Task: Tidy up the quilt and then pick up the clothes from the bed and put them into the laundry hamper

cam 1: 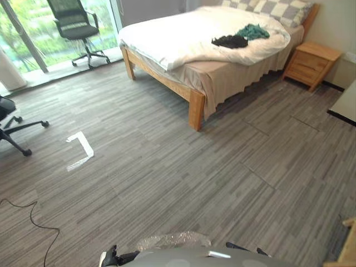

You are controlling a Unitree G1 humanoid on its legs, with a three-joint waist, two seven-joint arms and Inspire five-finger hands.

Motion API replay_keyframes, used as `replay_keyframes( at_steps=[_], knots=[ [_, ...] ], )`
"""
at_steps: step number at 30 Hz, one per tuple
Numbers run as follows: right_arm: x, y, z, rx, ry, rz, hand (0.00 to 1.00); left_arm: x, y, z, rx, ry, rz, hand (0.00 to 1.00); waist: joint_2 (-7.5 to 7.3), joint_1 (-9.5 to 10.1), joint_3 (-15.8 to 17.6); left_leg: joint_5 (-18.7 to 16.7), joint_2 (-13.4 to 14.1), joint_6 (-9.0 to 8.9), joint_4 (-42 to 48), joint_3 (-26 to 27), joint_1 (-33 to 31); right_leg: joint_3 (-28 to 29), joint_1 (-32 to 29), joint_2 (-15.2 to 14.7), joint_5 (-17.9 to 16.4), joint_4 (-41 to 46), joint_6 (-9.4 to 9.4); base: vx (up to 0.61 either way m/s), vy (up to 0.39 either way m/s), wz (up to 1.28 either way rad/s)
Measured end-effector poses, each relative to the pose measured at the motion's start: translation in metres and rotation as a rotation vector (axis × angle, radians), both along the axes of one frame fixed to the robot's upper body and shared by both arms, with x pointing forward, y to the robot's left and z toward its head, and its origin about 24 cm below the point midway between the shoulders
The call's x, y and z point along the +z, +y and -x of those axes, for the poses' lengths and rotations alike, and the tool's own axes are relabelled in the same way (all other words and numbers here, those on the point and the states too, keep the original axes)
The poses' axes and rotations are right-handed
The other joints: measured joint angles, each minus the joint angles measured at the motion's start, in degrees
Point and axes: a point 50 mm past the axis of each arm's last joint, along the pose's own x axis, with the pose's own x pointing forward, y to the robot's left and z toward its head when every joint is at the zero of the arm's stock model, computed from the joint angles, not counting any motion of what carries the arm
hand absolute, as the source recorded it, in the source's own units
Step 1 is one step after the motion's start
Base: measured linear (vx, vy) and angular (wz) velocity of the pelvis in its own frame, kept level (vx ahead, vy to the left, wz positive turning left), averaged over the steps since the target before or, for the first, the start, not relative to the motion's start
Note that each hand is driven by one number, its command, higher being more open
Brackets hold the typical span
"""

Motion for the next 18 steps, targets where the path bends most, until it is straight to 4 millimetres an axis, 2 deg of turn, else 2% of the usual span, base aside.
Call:
replay_keyframes(
  at_steps=[5,15,18],
  knots=[
    [-0.0008,-0.0007,0.0045,-0.025,0.015,0.004,1.0,-0.0009,-0.0012,-0.0004,-0.045,0.018,-0.006,1.0,-0.24,-0.15,1.11,2.5,-1.48,0.69,-5.62,-1.74,4.63,-2.73,3.92,-1.14,0.15,-2.48,0.11,0.08,0.053,0.22],
    [-0.0007,0.0002,-0.0034,0.007,0.011,0.016,1.0,-0.0004,0.0003,-0.0043,-0.058,0.011,-0.01,1.0,-0.29,-0.12,3.0,2.94,-1.75,0.43,-8.43,-1.7,8.16,-3.1,6.31,-1.29,-0.69,-3.07,1.37,0.02,0.008,0.02],
    [-0.0005,0.0003,-0.0048,0.03,0.011,0.023,1.0,-0.0004,0.0003,-0.0041,-0.062,0.012,-0.009,1.0,-0.8,-0.13,3.39,3.12,-1.75,0.49,-9.06,-1.43,8.33,-2.93,6.17,-1.28,-0.79,-3.09,1.45,-0.07,-0.03,-0.03]
  ],
)
